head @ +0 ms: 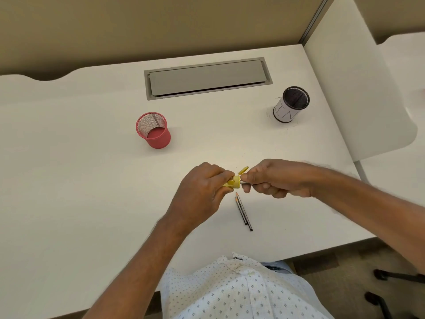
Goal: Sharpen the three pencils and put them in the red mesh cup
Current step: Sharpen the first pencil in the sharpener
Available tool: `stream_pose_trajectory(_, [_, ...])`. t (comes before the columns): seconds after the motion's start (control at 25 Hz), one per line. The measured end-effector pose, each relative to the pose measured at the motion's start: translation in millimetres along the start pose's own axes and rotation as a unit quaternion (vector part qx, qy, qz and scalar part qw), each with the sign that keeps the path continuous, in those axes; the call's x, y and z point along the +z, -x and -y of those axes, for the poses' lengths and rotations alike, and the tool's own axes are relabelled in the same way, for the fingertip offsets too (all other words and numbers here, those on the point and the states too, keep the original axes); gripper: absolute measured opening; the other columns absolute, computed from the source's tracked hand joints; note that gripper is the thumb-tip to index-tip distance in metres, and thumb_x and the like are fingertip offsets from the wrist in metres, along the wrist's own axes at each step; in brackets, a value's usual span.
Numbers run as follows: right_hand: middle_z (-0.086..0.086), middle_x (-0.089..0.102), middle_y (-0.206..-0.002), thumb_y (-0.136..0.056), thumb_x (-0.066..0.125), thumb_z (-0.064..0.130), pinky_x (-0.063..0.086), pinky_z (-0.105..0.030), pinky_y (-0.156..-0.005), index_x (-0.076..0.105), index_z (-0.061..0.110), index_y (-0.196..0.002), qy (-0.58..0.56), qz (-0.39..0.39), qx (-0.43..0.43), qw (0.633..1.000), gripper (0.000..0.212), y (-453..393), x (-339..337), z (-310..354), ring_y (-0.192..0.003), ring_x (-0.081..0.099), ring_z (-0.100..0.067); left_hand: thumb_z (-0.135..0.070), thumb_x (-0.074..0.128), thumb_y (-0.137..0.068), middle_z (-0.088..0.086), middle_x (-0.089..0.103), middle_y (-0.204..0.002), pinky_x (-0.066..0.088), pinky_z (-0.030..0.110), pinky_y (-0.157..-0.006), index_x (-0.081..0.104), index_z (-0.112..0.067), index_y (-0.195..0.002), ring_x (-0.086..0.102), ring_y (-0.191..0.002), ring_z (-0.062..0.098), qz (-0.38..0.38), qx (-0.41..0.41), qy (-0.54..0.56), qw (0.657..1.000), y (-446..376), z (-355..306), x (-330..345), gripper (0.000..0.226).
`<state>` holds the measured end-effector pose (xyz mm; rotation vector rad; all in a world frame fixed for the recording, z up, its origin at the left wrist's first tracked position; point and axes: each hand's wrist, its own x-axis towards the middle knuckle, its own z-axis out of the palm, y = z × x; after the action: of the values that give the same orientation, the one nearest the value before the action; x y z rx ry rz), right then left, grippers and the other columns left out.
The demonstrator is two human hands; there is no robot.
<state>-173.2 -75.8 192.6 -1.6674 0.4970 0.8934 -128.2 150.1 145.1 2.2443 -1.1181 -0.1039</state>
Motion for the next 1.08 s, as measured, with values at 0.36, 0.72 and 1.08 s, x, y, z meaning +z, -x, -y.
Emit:
stream_pose_trajectory(0.36, [-0.001, 0.060, -0.077, -0.100, 0.065, 0.013, 0.043, -0.037, -0.051, 0.072, 0.014, -0.099, 0.580, -0.330, -0.407, 0.623, 0.007, 8, 22, -33, -0.062, 0.051, -0.022, -0.025, 0.076, -0.090, -0.001, 0.071, -0.103, 0.053, 0.033, -0.076, 0.073, -0.016, -0.117, 0.060, -0.091, 0.018, 0.015, -0.051, 0.057, 0.997, -3, 3, -3, 0.029])
stream_pose_trajectory(0.72, [0.007, 0.039, -0.058, -0.104, 0.056, 0.044, 0.023, -0.019, -0.044, 0.073, 0.016, -0.087, -0.012, 0.047, 0.024, 0.999, 0.037, -6, -11, 4, -0.050, 0.025, -0.009, -0.022, 0.080, -0.086, 0.003, 0.073, -0.099, 0.054, 0.038, -0.071, 0.075, -0.011, -0.112, 0.063, -0.084, 0.024, -0.013, 0.008, -0.013, 1.000, -3, 1, -1, 0.029])
stream_pose_trajectory(1.08, [0.002, 0.063, -0.076, -0.103, 0.063, 0.021, 0.044, -0.035, -0.050, 0.073, 0.015, -0.101, 0.545, -0.306, -0.388, 0.677, 0.012, 12, 22, -39, -0.061, 0.054, -0.021, -0.025, 0.078, -0.089, -0.001, 0.072, -0.102, 0.054, 0.034, -0.074, 0.074, -0.015, -0.116, 0.061, -0.090, 0.018, 0.016, -0.040, 0.058, 0.997, -4, 0, 1, 0.029])
